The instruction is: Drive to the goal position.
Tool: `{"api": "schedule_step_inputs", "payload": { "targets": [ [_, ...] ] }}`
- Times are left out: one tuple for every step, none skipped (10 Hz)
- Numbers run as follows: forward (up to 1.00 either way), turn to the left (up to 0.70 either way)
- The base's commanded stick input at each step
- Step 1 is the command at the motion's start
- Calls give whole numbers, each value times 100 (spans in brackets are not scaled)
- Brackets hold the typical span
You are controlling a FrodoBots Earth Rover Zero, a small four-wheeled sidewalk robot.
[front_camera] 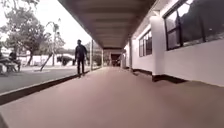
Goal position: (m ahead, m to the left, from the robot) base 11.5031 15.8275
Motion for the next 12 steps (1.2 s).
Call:
{"api": "schedule_step_inputs", "payload": {
  "targets": [
    [70,0],
    [70,0],
    [70,0],
    [70,0],
    [70,0],
    [70,0],
    [70,0],
    [70,0],
    [70,0],
    [70,0],
    [70,0],
    [70,0]
  ]
}}
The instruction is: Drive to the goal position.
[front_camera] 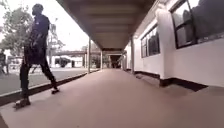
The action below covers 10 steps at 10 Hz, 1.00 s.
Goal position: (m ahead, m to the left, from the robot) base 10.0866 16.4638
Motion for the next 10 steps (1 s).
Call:
{"api": "schedule_step_inputs", "payload": {
  "targets": [
    [70,0],
    [70,0],
    [70,0],
    [70,0],
    [70,0],
    [70,0],
    [70,0],
    [70,0],
    [70,0],
    [70,0]
  ]
}}
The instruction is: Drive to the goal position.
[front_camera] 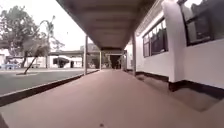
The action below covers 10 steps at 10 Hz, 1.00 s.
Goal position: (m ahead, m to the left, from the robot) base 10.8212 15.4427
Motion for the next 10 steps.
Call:
{"api": "schedule_step_inputs", "payload": {
  "targets": [
    [70,0],
    [70,0],
    [70,0],
    [70,0],
    [70,0],
    [70,0],
    [70,0],
    [70,0],
    [70,0],
    [70,0]
  ]
}}
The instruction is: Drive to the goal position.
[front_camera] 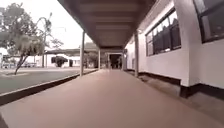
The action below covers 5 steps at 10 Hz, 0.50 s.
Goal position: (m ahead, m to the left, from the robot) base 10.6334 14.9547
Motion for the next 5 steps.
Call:
{"api": "schedule_step_inputs", "payload": {
  "targets": [
    [70,0],
    [70,0],
    [70,0],
    [70,0],
    [70,0]
  ]
}}
